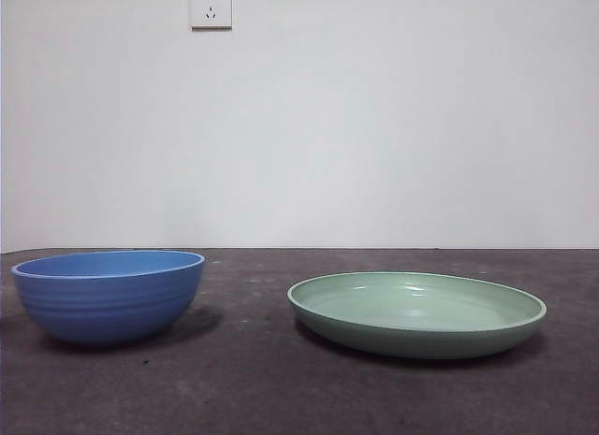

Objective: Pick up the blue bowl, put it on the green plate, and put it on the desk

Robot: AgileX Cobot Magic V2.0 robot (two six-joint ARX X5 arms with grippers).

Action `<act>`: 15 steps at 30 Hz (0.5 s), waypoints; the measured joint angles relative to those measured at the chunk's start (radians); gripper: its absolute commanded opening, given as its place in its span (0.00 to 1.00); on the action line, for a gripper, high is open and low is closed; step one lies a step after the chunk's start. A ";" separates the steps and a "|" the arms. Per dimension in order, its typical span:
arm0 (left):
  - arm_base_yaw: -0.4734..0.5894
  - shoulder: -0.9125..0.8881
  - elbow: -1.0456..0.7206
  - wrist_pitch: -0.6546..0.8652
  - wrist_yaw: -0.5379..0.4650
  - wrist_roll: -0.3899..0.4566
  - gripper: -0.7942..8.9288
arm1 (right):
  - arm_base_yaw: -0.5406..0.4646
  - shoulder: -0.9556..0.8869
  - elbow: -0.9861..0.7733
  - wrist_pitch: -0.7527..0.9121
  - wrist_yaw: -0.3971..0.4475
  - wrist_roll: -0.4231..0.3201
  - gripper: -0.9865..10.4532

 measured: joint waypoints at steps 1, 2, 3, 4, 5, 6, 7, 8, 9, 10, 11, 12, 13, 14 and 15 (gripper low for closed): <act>0.000 0.032 0.028 -0.033 0.013 0.001 0.09 | 0.000 0.031 0.026 -0.020 -0.025 0.000 0.10; 0.000 0.058 0.048 -0.057 0.023 0.004 0.09 | 0.000 0.055 0.045 -0.034 -0.047 -0.001 0.10; 0.000 0.086 0.070 -0.089 0.031 0.008 0.09 | 0.000 0.082 0.066 -0.053 -0.077 -0.003 0.10; 0.000 0.114 0.088 -0.121 0.037 0.014 0.09 | 0.000 0.111 0.084 -0.071 -0.113 -0.005 0.10; 0.000 0.136 0.097 -0.143 0.042 0.022 0.09 | 0.000 0.127 0.094 -0.083 -0.137 -0.009 0.10; 0.000 0.158 0.101 -0.165 0.046 0.030 0.09 | 0.000 0.148 0.102 -0.096 -0.173 -0.015 0.10; 0.000 0.179 0.102 -0.189 0.048 0.034 0.09 | 0.000 0.171 0.104 -0.104 -0.217 -0.021 0.10; 0.000 0.196 0.102 -0.209 0.049 0.036 0.09 | 0.000 0.184 0.104 -0.110 -0.244 -0.024 0.10; 0.000 0.215 0.102 -0.227 0.050 0.040 0.09 | 0.000 0.203 0.104 -0.119 -0.278 -0.027 0.10; 0.000 0.232 0.102 -0.238 0.050 0.049 0.09 | 0.000 0.220 0.104 -0.124 -0.299 -0.031 0.10; 0.000 0.245 0.102 -0.245 0.050 0.059 0.09 | 0.000 0.233 0.104 -0.123 -0.304 -0.035 0.10; 0.000 0.259 0.102 -0.250 0.050 0.072 0.09 | 0.000 0.243 0.104 -0.123 -0.305 -0.040 0.10; 0.000 0.271 0.102 -0.254 0.050 0.086 0.09 | 0.000 0.250 0.104 -0.123 -0.305 -0.046 0.10; 0.000 0.282 0.102 -0.259 0.050 0.097 0.09 | 0.000 0.253 0.104 -0.123 -0.306 -0.048 0.10; 0.000 0.290 0.102 -0.261 0.050 0.105 0.09 | 0.000 0.255 0.104 -0.123 -0.305 -0.049 0.10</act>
